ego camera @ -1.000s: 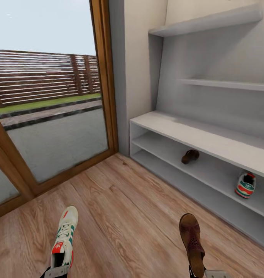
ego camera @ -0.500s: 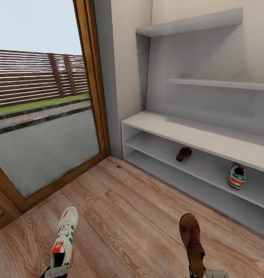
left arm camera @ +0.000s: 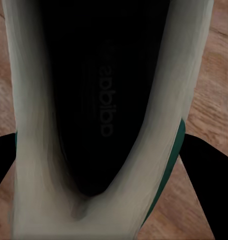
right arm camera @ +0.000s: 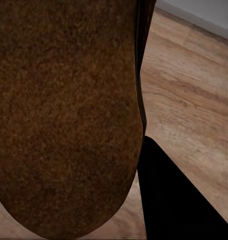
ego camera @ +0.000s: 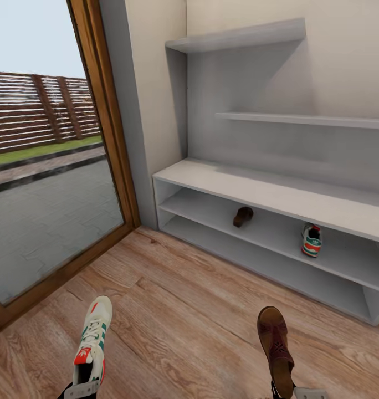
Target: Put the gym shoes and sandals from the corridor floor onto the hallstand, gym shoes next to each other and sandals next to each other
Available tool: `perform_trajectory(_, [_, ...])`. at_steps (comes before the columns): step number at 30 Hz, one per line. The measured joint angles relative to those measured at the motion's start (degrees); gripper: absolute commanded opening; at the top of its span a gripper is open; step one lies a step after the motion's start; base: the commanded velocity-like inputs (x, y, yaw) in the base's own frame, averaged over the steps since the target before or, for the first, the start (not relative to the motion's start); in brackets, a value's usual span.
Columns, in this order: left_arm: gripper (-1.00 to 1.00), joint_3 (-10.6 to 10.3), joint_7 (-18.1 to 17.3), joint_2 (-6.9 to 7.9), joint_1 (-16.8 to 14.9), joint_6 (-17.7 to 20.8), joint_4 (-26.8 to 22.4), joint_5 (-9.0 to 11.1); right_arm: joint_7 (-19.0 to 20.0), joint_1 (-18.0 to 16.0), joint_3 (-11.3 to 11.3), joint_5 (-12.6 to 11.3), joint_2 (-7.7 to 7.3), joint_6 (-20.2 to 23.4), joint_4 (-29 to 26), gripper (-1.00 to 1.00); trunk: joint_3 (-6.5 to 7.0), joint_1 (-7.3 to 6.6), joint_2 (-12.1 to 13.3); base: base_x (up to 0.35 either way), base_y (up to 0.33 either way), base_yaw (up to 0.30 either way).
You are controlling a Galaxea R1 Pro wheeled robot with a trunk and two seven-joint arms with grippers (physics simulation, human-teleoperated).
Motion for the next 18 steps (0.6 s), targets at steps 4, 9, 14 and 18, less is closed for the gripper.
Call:
perform_trajectory(4, [-1.00,-0.01,0.02,0.00,0.00,-0.01,0.00,-0.02,0.02,0.00,0.00,0.00,0.00,0.00,-0.02,-1.00,0.00,0.00,0.00,0.000,0.001,-0.263])
perform_trajectory(9, [-1.00,0.00,-0.01,0.00,0.00,-0.01,0.01,-0.01,0.02,0.00,0.00,0.00,0.00,0.00,0.00,-1.00,0.00,0.00,0.00,0.000,0.000,-0.263])
perform_trajectory(14, [-1.00,-0.01,-0.01,0.00,0.04,-0.01,0.02,-0.06,-0.01,0.00,0.00,0.00,0.00,0.00,0.02,-1.00,0.00,0.00,0.00,0.000,0.000,-0.263])
perform_trajectory(18, [-1.00,-0.09,-0.07,0.00,0.02,-0.01,0.02,-0.09,0.02,0.00,0.00,0.00,0.00,0.00,0.03,-1.00,0.00,0.00,0.00,0.000,0.000,-0.263])
